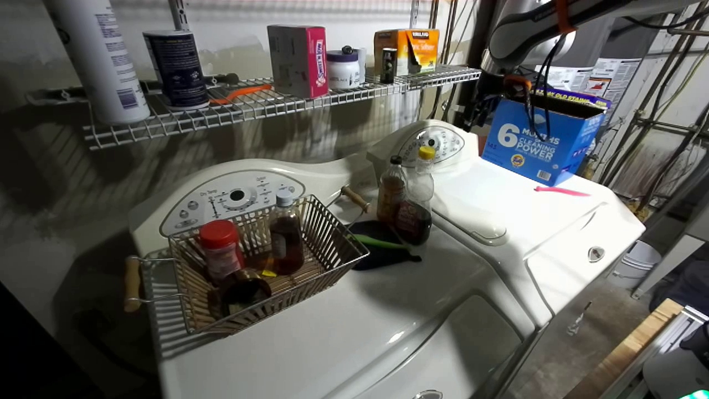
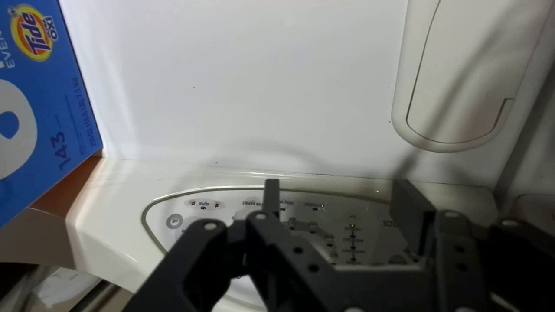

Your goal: Press a button on the washing machine on the right.

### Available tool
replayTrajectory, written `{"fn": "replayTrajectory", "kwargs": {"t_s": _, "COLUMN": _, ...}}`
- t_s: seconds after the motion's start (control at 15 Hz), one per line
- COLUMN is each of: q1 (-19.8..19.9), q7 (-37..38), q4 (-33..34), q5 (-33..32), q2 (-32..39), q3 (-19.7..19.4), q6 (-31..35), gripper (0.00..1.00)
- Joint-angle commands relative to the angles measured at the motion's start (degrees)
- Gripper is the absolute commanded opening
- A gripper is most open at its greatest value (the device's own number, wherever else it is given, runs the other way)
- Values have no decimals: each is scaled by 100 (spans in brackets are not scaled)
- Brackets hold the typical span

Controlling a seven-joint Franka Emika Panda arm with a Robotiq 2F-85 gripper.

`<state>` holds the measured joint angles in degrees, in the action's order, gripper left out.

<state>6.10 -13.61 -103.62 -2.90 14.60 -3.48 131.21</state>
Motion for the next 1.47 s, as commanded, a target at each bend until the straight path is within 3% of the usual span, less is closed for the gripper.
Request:
{"fn": "replayTrajectory", "kwargs": {"t_s": 0.0, "q1": 110, "q7": -110, "q4": 505, "q5": 256, "q2": 517, "q3": 41, "q6": 217, "gripper": 38}}
{"fn": "replayTrajectory", "kwargs": {"t_s": 0.33, "q1": 244, "q7": -184, "q4": 881, "q5": 258, "q2": 988, "q3": 57, "q6": 338, "gripper": 2}}
{"fn": "replayTrajectory", "kwargs": {"t_s": 0.53, "q1": 380, "q7": -401, "q4": 1074, "q5": 382, "q2": 1214, "q3": 148, "q6": 405, "gripper": 0}}
{"fn": "replayTrajectory", "kwargs": {"t_s": 0.73, "q1": 690, "q7": -923, "q4": 1315, "q5": 1104, "q2": 1433, "q3": 499, "q6": 240, "gripper": 0}}
{"fn": "replayTrajectory", "kwargs": {"t_s": 0.8, "q1": 421, "q7": -480, "q4": 962, "q5": 586, "q2": 1175, "q3": 211, "q6": 349, "gripper": 1}}
{"fn": "replayTrajectory", "kwargs": {"t_s": 1.0, "q1": 570, "q7": -731, "q4": 1102, "q5": 905, "q2": 1315, "q3": 374, "q6": 347, "gripper": 1}}
{"fn": "replayTrajectory", "kwargs": {"t_s": 1.4, "q1": 581, "q7": -741, "q4": 1129, "q5": 928, "q2": 1330, "q3": 397, "q6": 346, "gripper": 1}}
